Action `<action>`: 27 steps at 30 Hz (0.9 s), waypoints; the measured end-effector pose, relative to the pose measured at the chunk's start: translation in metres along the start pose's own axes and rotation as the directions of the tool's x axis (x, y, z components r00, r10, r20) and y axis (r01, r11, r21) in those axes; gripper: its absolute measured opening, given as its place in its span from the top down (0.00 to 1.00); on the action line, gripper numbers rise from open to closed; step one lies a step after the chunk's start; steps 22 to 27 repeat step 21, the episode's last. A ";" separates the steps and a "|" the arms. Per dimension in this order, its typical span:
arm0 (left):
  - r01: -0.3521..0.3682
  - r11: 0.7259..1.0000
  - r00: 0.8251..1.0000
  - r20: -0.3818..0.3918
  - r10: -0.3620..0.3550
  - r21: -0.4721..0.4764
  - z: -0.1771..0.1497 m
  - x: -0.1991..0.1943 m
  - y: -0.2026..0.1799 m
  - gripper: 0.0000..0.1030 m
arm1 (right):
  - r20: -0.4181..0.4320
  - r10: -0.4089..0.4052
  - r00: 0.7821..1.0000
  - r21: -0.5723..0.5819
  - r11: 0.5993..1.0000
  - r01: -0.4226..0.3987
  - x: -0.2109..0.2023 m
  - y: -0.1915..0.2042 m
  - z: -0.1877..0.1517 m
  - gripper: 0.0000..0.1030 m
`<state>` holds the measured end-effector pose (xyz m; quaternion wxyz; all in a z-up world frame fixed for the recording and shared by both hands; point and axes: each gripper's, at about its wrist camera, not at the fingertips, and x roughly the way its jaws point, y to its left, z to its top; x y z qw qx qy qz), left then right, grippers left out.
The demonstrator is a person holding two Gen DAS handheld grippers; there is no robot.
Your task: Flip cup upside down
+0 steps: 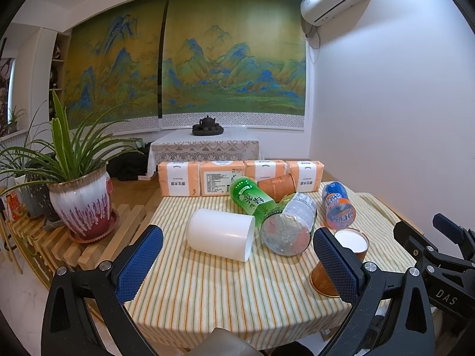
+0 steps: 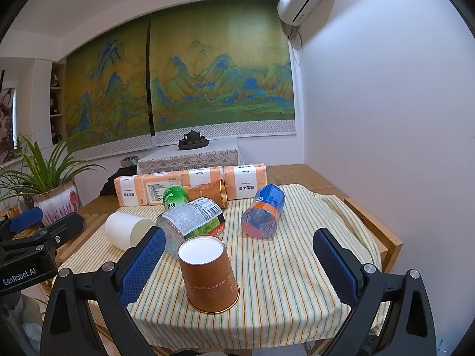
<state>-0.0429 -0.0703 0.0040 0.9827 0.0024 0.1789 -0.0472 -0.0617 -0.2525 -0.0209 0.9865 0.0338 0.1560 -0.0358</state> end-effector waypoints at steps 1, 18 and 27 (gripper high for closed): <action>0.000 1.000 1.000 0.000 0.000 0.000 0.000 0.001 0.000 0.00 | 0.000 -0.001 1.000 -0.001 1.000 0.001 0.000 0.000 0.000 0.05; -0.002 1.000 1.000 -0.001 0.002 0.002 -0.001 0.003 0.000 0.00 | -0.012 -0.002 1.000 0.005 1.000 0.002 0.004 0.002 -0.002 0.05; -0.019 0.999 1.000 0.017 0.019 0.031 -0.002 0.004 -0.003 0.00 | -0.016 -0.004 1.000 0.007 1.000 0.004 0.006 0.002 -0.004 0.05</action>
